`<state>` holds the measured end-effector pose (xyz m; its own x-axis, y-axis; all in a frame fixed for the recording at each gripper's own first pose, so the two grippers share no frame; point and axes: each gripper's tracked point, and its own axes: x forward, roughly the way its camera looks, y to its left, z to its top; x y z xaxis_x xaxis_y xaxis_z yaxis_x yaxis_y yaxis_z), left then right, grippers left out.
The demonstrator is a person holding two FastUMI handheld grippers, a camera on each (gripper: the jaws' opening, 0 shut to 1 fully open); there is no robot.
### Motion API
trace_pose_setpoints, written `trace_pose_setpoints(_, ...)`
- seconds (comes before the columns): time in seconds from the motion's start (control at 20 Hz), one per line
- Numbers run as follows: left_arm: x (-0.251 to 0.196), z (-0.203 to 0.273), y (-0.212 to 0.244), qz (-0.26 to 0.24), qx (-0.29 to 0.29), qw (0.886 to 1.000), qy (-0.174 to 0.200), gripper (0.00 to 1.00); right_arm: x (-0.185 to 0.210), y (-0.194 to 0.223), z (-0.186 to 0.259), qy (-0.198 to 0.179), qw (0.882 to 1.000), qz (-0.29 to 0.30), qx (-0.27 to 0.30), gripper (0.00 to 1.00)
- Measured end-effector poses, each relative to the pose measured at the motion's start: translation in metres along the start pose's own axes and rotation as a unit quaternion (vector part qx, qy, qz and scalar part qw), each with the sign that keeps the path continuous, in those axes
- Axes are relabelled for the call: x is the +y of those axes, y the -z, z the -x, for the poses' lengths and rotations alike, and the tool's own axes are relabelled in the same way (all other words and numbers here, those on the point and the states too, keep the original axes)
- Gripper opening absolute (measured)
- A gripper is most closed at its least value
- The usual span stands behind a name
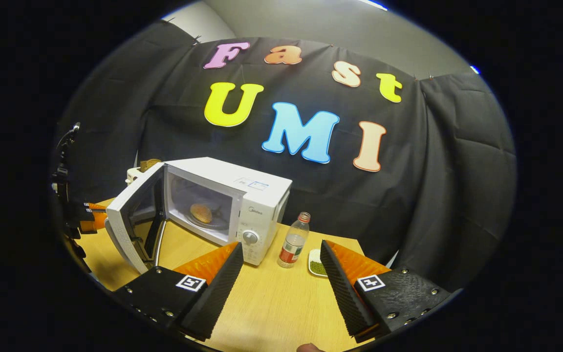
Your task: Open the microwave oven with the left hand, put the food in, and close the microwave oven.
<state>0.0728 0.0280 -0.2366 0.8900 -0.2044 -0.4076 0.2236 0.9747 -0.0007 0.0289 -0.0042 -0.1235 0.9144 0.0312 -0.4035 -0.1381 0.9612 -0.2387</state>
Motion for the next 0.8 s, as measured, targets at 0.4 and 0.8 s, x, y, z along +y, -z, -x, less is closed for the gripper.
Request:
trace_pose_setpoints(0.4,-0.051,-0.048,-0.025,-0.007,-0.001,0.999,0.038,0.07,-0.048,0.017,0.009,0.031,0.999,-0.028,0.009,0.97)
trace_pose_setpoints(0.8,-0.096,-0.107,-0.044,-0.002,0.001,0.998,0.069,0.07,-0.1,0.038,0.022,0.076,0.995,-0.061,0.023,0.97)
